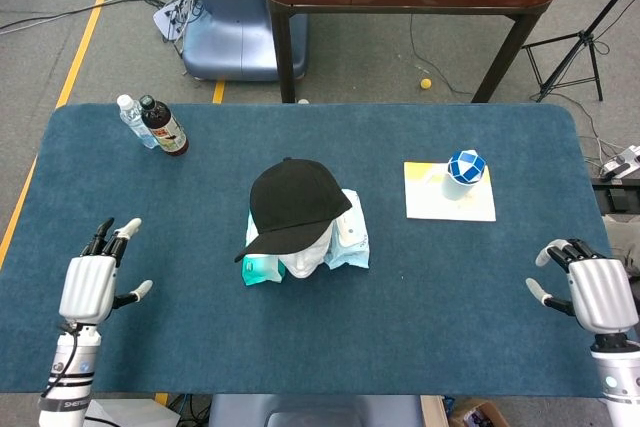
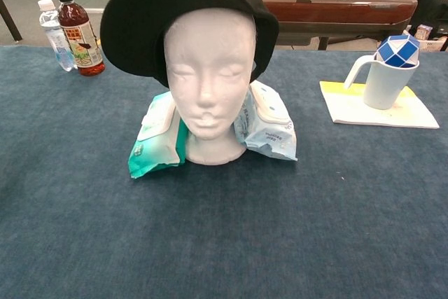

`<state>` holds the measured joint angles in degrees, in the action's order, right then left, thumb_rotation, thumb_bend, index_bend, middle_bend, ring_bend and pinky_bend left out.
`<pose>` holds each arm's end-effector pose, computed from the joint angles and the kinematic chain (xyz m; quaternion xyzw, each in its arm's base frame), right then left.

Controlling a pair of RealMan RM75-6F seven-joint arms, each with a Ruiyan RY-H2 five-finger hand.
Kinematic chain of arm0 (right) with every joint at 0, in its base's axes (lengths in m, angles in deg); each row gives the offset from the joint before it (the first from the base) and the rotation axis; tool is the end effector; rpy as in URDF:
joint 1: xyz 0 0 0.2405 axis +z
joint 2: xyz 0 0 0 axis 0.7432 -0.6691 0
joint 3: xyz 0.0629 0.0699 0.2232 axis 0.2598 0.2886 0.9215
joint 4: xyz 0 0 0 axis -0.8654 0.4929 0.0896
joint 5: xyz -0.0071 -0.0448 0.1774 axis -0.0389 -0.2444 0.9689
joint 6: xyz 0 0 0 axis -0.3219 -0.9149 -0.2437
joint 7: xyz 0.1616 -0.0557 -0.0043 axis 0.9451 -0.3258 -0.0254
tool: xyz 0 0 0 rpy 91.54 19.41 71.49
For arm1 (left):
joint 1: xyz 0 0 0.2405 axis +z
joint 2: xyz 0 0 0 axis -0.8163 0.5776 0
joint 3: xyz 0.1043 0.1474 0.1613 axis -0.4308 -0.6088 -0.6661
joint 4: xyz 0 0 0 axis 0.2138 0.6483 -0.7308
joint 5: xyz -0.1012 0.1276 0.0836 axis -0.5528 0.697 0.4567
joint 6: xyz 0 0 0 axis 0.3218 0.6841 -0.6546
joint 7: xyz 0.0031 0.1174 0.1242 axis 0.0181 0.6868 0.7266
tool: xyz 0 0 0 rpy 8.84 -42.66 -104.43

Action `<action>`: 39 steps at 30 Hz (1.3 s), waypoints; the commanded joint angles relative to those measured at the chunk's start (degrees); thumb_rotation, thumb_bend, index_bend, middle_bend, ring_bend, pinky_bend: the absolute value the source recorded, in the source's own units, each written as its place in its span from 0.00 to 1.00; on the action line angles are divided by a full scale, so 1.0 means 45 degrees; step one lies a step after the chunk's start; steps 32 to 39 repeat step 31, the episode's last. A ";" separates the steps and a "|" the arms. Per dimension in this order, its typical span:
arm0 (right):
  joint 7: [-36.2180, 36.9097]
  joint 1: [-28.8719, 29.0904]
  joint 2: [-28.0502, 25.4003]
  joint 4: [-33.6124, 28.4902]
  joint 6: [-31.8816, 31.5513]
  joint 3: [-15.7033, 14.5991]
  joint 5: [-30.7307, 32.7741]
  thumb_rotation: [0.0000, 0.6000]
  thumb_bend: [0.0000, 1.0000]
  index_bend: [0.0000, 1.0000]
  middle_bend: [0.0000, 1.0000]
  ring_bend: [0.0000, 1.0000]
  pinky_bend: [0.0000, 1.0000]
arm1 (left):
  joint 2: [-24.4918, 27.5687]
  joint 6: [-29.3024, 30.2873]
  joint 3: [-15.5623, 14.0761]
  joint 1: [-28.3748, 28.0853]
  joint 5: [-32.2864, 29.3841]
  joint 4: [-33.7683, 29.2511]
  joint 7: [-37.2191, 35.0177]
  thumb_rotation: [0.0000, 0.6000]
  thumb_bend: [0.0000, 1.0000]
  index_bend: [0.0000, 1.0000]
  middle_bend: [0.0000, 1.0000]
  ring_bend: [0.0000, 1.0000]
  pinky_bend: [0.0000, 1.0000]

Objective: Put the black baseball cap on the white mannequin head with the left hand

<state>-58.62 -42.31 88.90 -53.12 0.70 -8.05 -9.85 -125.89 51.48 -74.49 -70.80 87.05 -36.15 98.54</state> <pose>-0.2782 -0.2162 0.1851 0.6006 -0.3255 0.4119 0.6031 -0.2229 0.2523 0.1199 -0.5876 -0.3565 -0.4396 0.5782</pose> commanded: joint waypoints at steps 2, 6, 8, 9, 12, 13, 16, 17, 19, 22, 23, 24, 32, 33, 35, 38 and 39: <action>-0.0110 0.0015 0.0040 -0.0001 0.0028 0.0017 0.0052 1.00 0.21 0.54 0.48 0.38 0.65 | 0.0715 -0.0222 -0.0183 0.0400 -0.0403 -0.0640 0.0047 1.00 0.11 0.10 0.24 0.07 0.28; -0.0252 0.0039 0.0081 -0.0003 0.0095 0.0032 0.0131 1.00 0.20 0.54 0.48 0.38 0.65 | 0.1679 -0.0536 -0.0490 0.0696 -0.0627 -0.1423 0.0228 1.00 0.11 0.20 0.24 0.09 0.28; -0.0302 0.0048 0.0094 -0.0011 0.0112 0.0038 0.0151 1.00 0.20 0.54 0.48 0.38 0.65 | 0.2073 -0.0684 -0.0628 0.0815 -0.0786 -0.1721 0.0399 1.00 0.11 0.24 0.24 0.10 0.28; -0.0324 0.0052 0.0102 -0.0012 0.0121 0.0040 0.0159 1.00 0.20 0.54 0.48 0.38 0.65 | 0.2266 -0.0775 -0.0702 0.0867 -0.0868 -0.1864 0.0475 1.00 0.11 0.27 0.25 0.11 0.28; -0.0378 0.0064 0.0116 -0.0010 0.0154 0.0045 0.0194 1.00 0.20 0.54 0.48 0.38 0.65 | 0.2757 -0.0964 -0.0880 0.1030 -0.1065 -0.2189 0.0671 1.00 0.11 0.29 0.28 0.14 0.32; -0.0394 0.0066 0.0120 -0.0016 0.0158 0.0048 0.0204 1.00 0.20 0.54 0.48 0.38 0.65 | 0.2886 -0.1015 -0.0929 0.1089 -0.1150 -0.2294 0.0765 1.00 0.11 0.30 0.29 0.15 0.33; -0.0385 0.0064 0.0111 -0.0020 0.0157 0.0049 0.0215 1.00 0.20 0.54 0.48 0.38 0.65 | 0.3003 -0.1044 -0.0947 0.1240 -0.1259 -0.2351 0.0640 1.00 0.11 0.32 0.33 0.18 0.36; -0.0364 0.0062 0.0104 -0.0024 0.0156 0.0053 0.0223 1.00 0.20 0.54 0.48 0.38 0.65 | 0.3002 -0.1062 -0.0939 0.1274 -0.1275 -0.2271 0.0553 1.00 0.11 0.33 0.33 0.18 0.37; -0.0309 0.0058 0.0092 -0.0012 0.0142 0.0072 0.0245 1.00 0.20 0.54 0.48 0.38 0.65 | 0.2998 -0.1114 -0.0908 0.1359 -0.1367 -0.2026 0.0329 1.00 0.11 0.33 0.34 0.19 0.37; -0.0244 0.0050 0.0071 0.0013 0.0132 0.0085 0.0269 1.00 0.20 0.54 0.48 0.38 0.65 | 0.3068 -0.1285 -0.0879 0.1463 -0.1602 -0.1707 0.0067 1.00 0.11 0.33 0.34 0.19 0.37; -0.0225 0.0048 0.0069 0.0023 0.0119 0.0092 0.0270 1.00 0.20 0.54 0.48 0.38 0.65 | 0.3146 -0.1390 -0.0864 0.1449 -0.1682 -0.1714 0.0070 1.00 0.11 0.33 0.34 0.19 0.38; -0.0209 0.0048 0.0066 0.0038 0.0115 0.0094 0.0269 1.00 0.20 0.54 0.48 0.38 0.65 | 0.3189 -0.1427 -0.0813 0.1442 -0.1719 -0.1734 0.0010 1.00 0.11 0.33 0.34 0.19 0.38; -0.0163 0.0109 0.0037 0.0081 0.0312 0.0138 0.0451 1.00 0.21 0.54 0.48 0.38 0.65 | 0.3074 -0.1625 -0.0654 0.1455 -0.1818 -0.1521 -0.0020 1.00 0.11 0.33 0.34 0.19 0.38; -0.0163 0.0109 0.0037 0.0081 0.0312 0.0138 0.0451 1.00 0.21 0.54 0.48 0.38 0.65 | 0.3074 -0.1625 -0.0654 0.1455 -0.1818 -0.1521 -0.0020 1.00 0.11 0.33 0.34 0.19 0.38; -0.0163 0.0109 0.0037 0.0081 0.0312 0.0138 0.0451 1.00 0.21 0.54 0.48 0.38 0.65 | 0.3074 -0.1625 -0.0654 0.1455 -0.1818 -0.1521 -0.0020 1.00 0.11 0.33 0.34 0.19 0.38; -0.0163 0.0109 0.0037 0.0081 0.0312 0.0138 0.0451 1.00 0.21 0.54 0.48 0.38 0.65 | 0.3074 -0.1625 -0.0654 0.1455 -0.1818 -0.1521 -0.0020 1.00 0.11 0.33 0.34 0.19 0.38; -0.0163 0.0109 0.0037 0.0081 0.0312 0.0138 0.0451 1.00 0.21 0.54 0.48 0.38 0.65 | 0.3074 -0.1625 -0.0654 0.1455 -0.1818 -0.1521 -0.0020 1.00 0.11 0.33 0.34 0.19 0.38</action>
